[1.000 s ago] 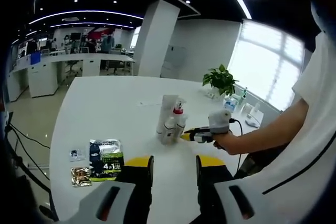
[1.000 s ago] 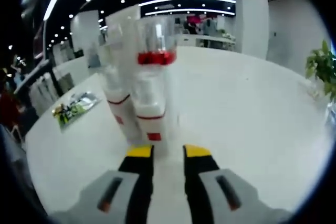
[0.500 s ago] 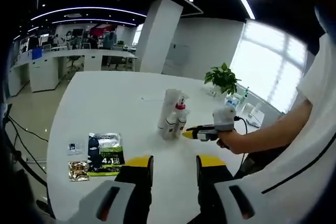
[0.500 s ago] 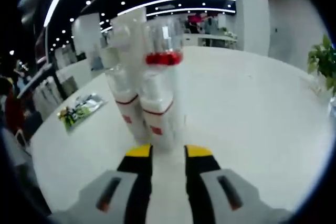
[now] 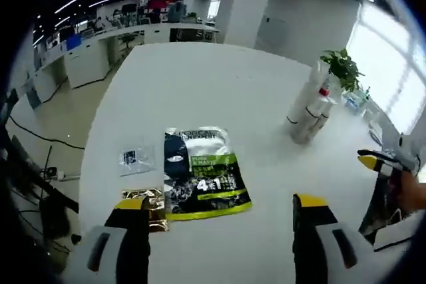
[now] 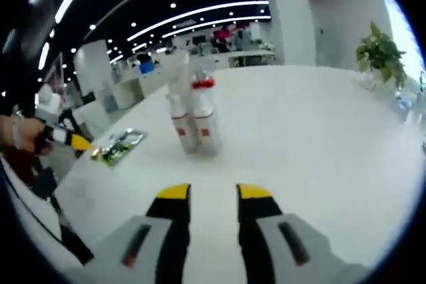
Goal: Arrange the skincare products in the storage area until every visible bottle or jar stands upright without overlapping.
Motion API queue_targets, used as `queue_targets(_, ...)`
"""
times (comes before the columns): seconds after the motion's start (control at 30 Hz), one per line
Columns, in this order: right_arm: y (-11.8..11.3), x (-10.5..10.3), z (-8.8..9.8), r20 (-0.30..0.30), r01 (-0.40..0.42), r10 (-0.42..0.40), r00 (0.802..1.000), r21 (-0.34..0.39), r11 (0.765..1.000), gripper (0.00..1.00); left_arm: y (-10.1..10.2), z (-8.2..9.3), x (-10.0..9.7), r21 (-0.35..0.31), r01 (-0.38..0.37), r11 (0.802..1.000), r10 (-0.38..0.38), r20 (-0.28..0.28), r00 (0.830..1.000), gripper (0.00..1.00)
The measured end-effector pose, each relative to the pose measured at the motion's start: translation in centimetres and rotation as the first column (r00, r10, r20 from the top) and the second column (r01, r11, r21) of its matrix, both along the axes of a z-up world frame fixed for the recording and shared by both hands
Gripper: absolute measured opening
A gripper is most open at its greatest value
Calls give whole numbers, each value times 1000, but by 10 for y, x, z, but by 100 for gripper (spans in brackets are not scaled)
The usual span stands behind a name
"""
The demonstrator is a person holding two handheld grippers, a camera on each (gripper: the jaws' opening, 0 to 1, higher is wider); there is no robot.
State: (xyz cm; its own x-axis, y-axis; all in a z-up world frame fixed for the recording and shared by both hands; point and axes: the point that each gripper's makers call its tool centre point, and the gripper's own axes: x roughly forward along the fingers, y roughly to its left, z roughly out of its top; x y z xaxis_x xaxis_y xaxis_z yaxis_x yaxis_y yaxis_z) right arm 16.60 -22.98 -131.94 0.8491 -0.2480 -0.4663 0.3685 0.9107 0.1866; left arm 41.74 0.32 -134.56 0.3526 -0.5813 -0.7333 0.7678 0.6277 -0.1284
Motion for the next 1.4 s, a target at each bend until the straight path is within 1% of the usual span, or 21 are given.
queue_targets(0.03,4,-5,4,14,19,-20,1000,9,1000,25,-5,-5,15,41,9,999,-11,55,998,99)
queue_targets(0.07,6,-7,6,17,25,-25,1000,11,1000,25,-9,-9,19,49,17,999,-19,55,998,98)
queue_targets(0.1,8,-10,9,22,34,-34,999,2,999,25,-17,-17,20,45,19,999,-20,21,1000,98)
queue_targets(0.17,9,-13,15,32,42,-42,999,-6,999,24,-23,-24,20,56,19,998,-19,-10,1000,100)
queue_targets(0.23,8,-19,19,42,60,-59,997,-14,998,24,-27,-29,23,75,18,997,-18,1,1000,100)
queue_targets(0.27,7,-21,21,46,69,-69,997,-8,998,24,-25,-33,24,102,12,995,-14,12,1000,100)
queue_targets(0.33,6,-23,21,49,74,-74,996,-5,997,24,-23,-38,24,120,12,993,-13,9,1000,100)
queue_targets(0.37,4,-24,19,41,76,-75,996,-6,997,24,-21,-45,20,148,19,989,-20,2,1000,100)
queue_targets(0.47,1,-26,21,34,72,-72,997,-3,997,24,-17,-56,14,185,41,982,-36,-33,999,98)
queue_targets(0.57,-1,-25,29,47,48,-47,998,-29,998,24,-19,-56,8,179,49,983,-41,-48,998,91)
queue_targets(0.7,-10,-27,29,47,43,-41,998,-30,999,24,-18,-64,7,198,40,979,-27,-67,997,92)
queue_targets(0.73,-12,-27,30,48,43,-42,998,-31,999,24,-17,-65,8,211,45,976,-33,-63,997,93)
queue_targets(0.8,-16,-28,30,51,44,-42,998,-36,998,24,-18,-64,10,208,49,977,-38,-56,998,94)
queue_targets(0.97,-16,-28,35,65,46,-43,997,-32,998,24,-18,-64,16,216,23,976,-9,-63,998,91)
queue_targets(1.07,-14,-26,33,62,38,-36,997,-32,999,24,-20,-64,19,229,4,973,13,-73,997,89)
queue_targets(1.1,-14,-24,32,61,35,-33,998,-30,999,24,-20,-64,18,230,2,973,16,-75,997,86)
queue_targets(1.13,-14,-23,31,58,32,-30,998,-27,999,24,-20,-62,17,233,1,973,17,-76,997,78)
queue_targets(1.2,-13,-21,30,61,30,-29,998,-31,999,24,-19,-62,14,238,2,971,17,-78,997,74)
queue_targets(1.23,-13,-20,31,64,32,-30,998,-29,999,24,-20,-61,13,237,4,972,15,-79,997,69)
queue_targets(1.3,-14,-19,32,76,39,-37,996,-29,999,24,-21,-60,8,235,30,971,-14,-72,997,62)
queue_targets(1.4,-13,-23,34,89,55,-53,995,-20,998,23,-22,-59,7,233,32,972,-18,-62,998,59)
